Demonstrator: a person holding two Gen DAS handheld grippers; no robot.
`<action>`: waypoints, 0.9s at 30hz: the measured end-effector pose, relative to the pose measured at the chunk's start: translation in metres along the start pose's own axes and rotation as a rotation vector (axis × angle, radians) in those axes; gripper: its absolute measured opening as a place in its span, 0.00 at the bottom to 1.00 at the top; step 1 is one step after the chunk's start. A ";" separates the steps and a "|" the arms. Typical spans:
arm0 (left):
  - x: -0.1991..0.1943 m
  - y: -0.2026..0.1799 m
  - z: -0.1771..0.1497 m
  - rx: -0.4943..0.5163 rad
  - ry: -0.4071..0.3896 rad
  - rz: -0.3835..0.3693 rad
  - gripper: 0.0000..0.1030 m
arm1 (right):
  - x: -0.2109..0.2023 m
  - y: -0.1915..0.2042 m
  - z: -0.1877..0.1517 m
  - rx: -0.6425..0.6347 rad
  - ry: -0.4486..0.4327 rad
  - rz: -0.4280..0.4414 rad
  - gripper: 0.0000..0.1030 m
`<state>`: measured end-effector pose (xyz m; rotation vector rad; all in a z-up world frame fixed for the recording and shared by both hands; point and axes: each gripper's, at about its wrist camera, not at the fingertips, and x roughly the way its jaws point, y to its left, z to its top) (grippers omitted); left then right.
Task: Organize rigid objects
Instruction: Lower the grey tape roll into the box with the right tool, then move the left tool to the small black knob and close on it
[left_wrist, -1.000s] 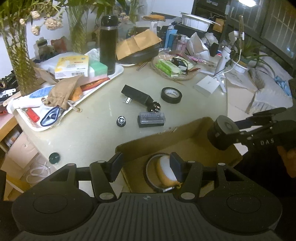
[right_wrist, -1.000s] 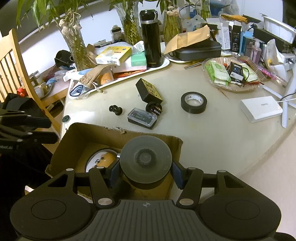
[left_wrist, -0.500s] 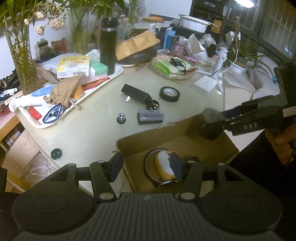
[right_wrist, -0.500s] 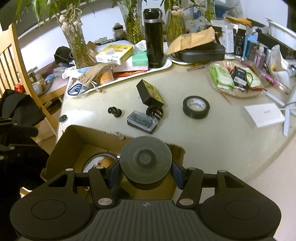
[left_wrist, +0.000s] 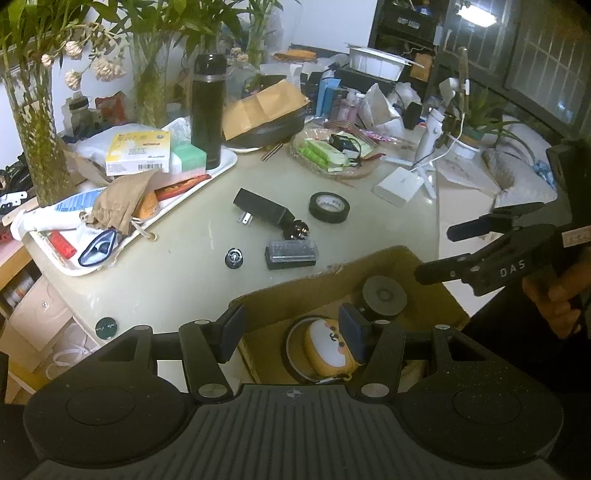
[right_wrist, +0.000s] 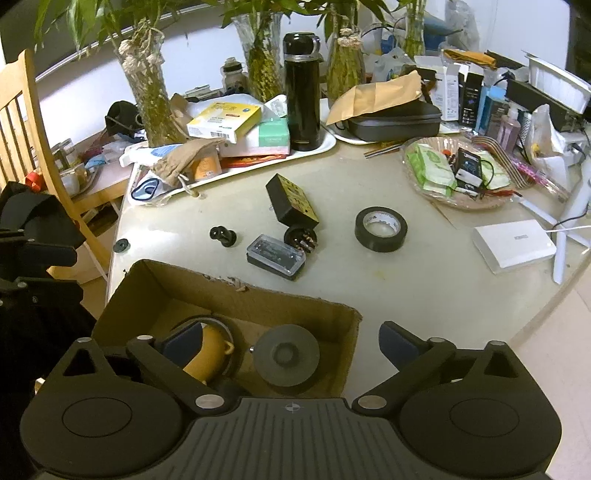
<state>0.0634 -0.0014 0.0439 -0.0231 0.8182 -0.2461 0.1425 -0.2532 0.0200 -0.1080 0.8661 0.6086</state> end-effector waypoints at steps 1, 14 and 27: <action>0.001 0.000 0.001 0.002 -0.001 0.002 0.53 | 0.000 -0.001 0.000 0.006 0.000 -0.002 1.00; 0.016 0.013 0.010 -0.009 0.029 0.047 0.54 | 0.001 -0.009 0.001 0.037 -0.002 -0.023 1.00; 0.030 0.020 0.019 -0.002 0.020 0.060 0.68 | 0.005 -0.020 0.008 0.073 -0.007 -0.034 1.00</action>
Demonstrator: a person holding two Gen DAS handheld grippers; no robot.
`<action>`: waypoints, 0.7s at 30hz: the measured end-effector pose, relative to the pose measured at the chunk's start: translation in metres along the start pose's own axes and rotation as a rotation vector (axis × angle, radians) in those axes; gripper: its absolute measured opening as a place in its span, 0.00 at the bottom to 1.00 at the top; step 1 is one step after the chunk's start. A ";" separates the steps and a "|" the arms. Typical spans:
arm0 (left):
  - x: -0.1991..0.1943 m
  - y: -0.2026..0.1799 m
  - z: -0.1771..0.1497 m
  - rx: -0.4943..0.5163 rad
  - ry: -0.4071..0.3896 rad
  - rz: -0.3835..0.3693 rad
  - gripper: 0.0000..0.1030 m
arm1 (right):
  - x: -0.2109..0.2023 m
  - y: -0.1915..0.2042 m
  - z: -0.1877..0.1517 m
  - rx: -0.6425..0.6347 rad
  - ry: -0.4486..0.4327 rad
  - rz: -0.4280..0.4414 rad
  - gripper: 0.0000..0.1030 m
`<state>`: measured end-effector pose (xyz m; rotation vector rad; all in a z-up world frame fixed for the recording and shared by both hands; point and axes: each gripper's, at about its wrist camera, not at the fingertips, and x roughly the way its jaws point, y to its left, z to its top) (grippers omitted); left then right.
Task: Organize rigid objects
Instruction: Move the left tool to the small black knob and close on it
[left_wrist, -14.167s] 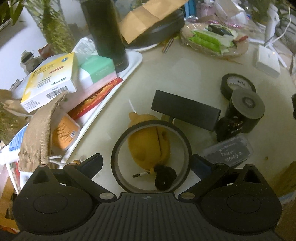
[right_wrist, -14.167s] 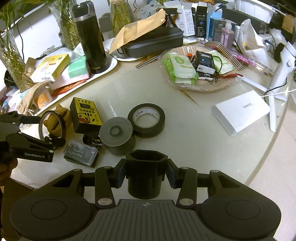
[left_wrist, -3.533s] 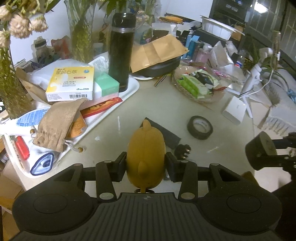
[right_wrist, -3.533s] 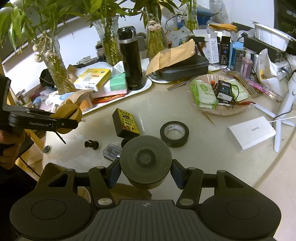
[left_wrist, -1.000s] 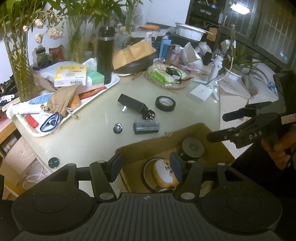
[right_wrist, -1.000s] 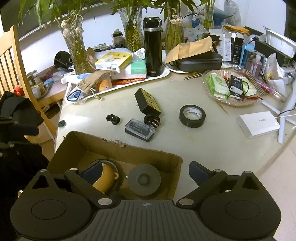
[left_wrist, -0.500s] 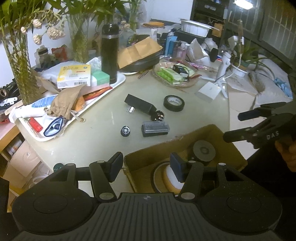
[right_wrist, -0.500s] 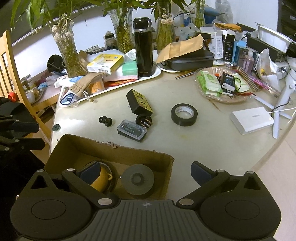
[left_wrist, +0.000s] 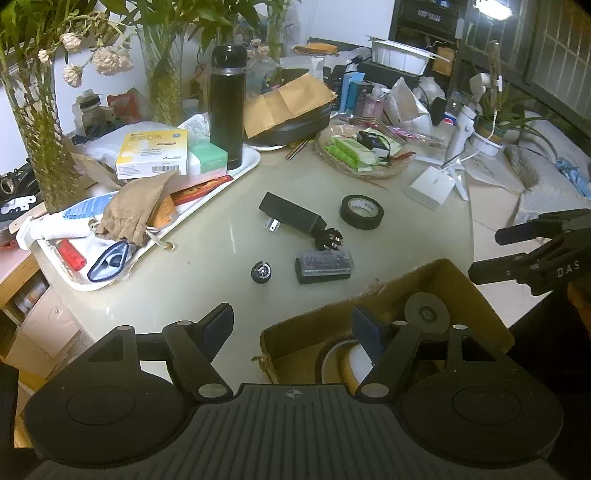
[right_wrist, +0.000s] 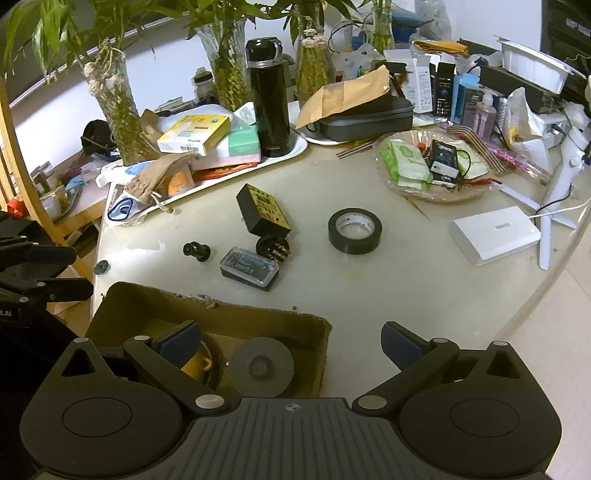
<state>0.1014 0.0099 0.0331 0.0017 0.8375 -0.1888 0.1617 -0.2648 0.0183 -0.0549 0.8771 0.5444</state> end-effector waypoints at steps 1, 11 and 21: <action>0.001 0.000 0.001 0.002 0.000 -0.001 0.68 | 0.001 -0.001 0.000 0.001 0.000 -0.001 1.00; 0.014 0.000 0.008 0.022 0.003 -0.009 0.68 | 0.006 -0.009 0.004 0.020 0.000 -0.016 1.00; 0.028 0.005 0.014 0.041 0.000 -0.008 0.68 | 0.013 -0.018 0.006 0.046 0.004 -0.028 1.00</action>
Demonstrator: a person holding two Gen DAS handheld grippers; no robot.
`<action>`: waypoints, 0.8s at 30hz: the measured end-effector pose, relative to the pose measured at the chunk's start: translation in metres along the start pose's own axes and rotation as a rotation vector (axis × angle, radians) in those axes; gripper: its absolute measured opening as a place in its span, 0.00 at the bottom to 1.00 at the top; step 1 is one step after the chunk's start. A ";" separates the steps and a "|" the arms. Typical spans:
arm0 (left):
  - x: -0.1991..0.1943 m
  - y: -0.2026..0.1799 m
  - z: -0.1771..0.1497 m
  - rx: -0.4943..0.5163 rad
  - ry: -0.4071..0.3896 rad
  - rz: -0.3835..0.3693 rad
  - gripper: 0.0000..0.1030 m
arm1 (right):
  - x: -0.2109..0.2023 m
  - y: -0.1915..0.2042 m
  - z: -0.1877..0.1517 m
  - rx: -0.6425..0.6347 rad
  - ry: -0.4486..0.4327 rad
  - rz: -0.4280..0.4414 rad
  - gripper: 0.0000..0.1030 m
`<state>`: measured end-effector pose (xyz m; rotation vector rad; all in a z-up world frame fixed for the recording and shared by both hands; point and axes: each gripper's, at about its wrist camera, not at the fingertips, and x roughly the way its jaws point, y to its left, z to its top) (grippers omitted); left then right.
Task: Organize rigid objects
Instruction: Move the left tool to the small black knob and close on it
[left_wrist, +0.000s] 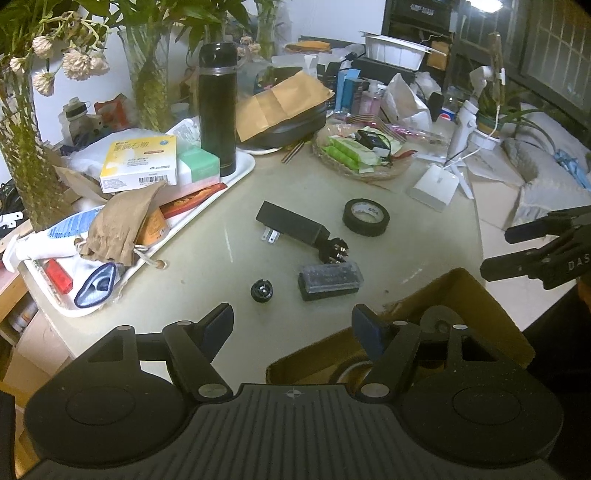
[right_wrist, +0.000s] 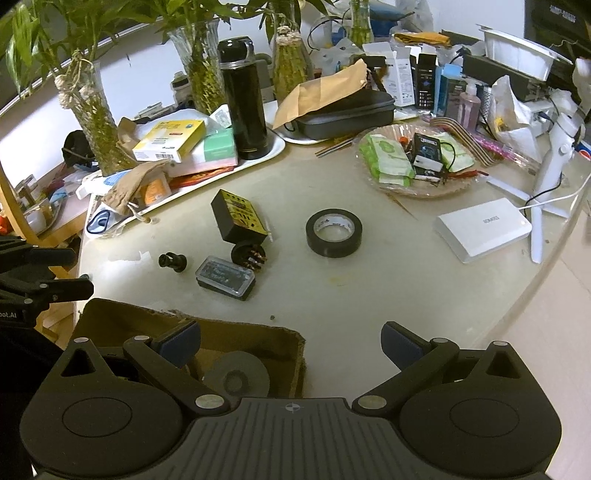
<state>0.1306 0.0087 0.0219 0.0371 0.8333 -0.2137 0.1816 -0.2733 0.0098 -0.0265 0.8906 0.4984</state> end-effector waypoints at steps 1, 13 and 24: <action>0.002 0.001 0.001 0.003 0.001 0.001 0.68 | 0.001 -0.001 0.001 -0.001 0.001 0.000 1.00; 0.033 0.009 0.013 0.034 0.008 -0.004 0.68 | 0.006 -0.007 0.008 -0.005 0.001 -0.009 1.00; 0.073 0.014 0.021 0.086 0.034 0.009 0.59 | 0.018 -0.018 0.013 0.012 0.012 -0.015 1.00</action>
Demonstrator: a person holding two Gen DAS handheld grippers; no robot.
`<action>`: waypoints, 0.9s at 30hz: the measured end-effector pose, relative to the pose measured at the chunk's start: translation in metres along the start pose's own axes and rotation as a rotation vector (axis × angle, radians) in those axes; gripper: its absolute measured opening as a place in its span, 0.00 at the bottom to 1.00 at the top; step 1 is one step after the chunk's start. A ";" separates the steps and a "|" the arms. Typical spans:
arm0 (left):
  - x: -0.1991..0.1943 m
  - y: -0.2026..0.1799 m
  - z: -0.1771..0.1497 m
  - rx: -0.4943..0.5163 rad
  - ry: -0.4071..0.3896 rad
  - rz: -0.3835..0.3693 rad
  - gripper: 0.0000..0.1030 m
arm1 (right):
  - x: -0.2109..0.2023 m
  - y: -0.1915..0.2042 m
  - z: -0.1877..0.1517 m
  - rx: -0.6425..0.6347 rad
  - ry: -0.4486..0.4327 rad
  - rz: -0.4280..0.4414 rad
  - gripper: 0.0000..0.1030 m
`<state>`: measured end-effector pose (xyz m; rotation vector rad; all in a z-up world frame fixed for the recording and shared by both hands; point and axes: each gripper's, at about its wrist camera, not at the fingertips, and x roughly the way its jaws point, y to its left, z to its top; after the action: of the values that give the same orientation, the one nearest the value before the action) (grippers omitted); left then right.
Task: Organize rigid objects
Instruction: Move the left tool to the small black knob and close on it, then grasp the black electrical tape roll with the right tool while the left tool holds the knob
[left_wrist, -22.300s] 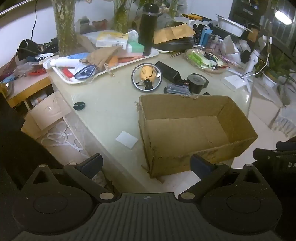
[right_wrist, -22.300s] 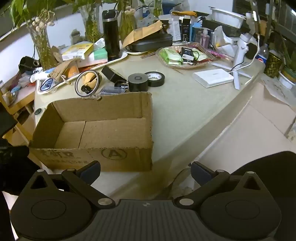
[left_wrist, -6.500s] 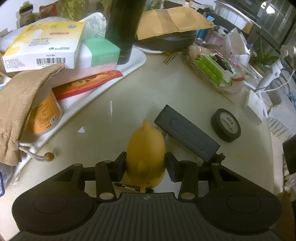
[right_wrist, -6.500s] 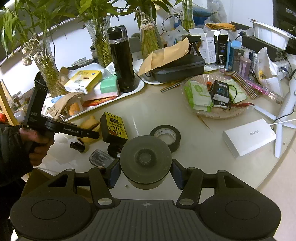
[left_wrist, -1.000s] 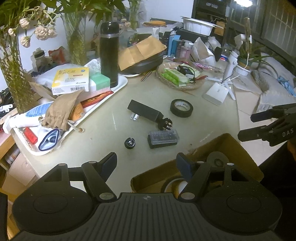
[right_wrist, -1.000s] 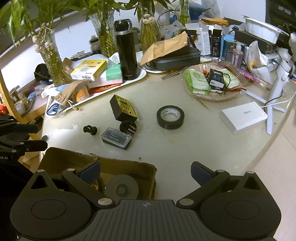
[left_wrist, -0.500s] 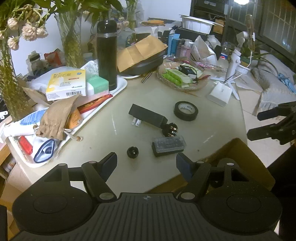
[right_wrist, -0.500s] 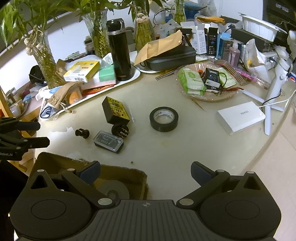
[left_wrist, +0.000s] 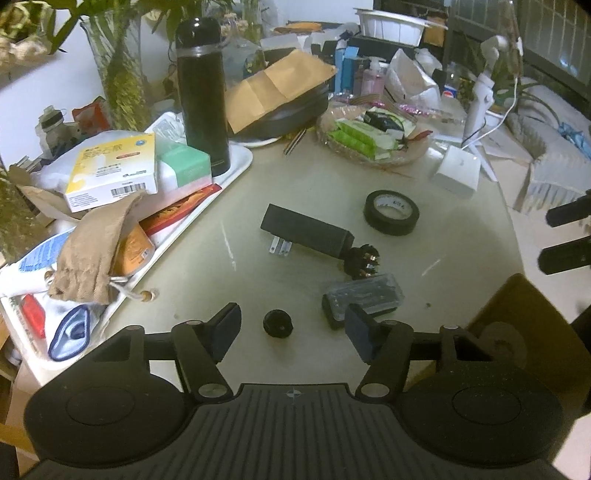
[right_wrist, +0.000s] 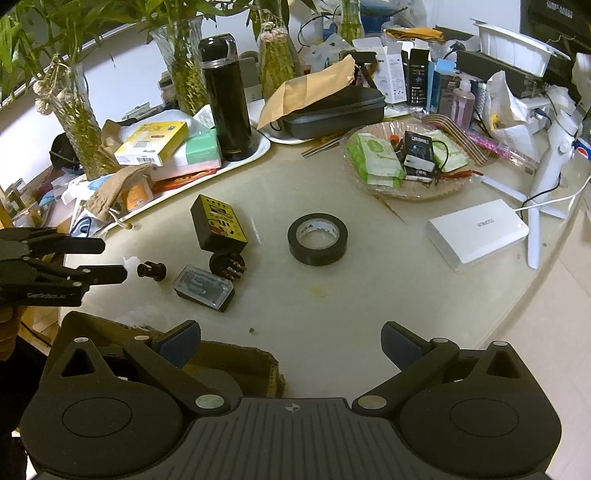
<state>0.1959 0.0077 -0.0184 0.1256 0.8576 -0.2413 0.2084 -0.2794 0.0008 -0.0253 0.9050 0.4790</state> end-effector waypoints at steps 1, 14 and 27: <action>0.004 0.000 0.000 0.008 0.003 0.004 0.57 | 0.001 0.000 -0.001 0.000 0.002 0.000 1.00; 0.047 0.008 0.002 0.007 0.114 -0.005 0.19 | 0.006 -0.007 0.000 0.019 0.010 -0.005 1.00; 0.029 0.013 0.006 -0.047 0.070 -0.012 0.15 | 0.008 -0.006 0.004 0.011 0.006 -0.012 1.00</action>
<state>0.2214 0.0142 -0.0363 0.0855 0.9334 -0.2288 0.2178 -0.2811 -0.0037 -0.0219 0.9129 0.4626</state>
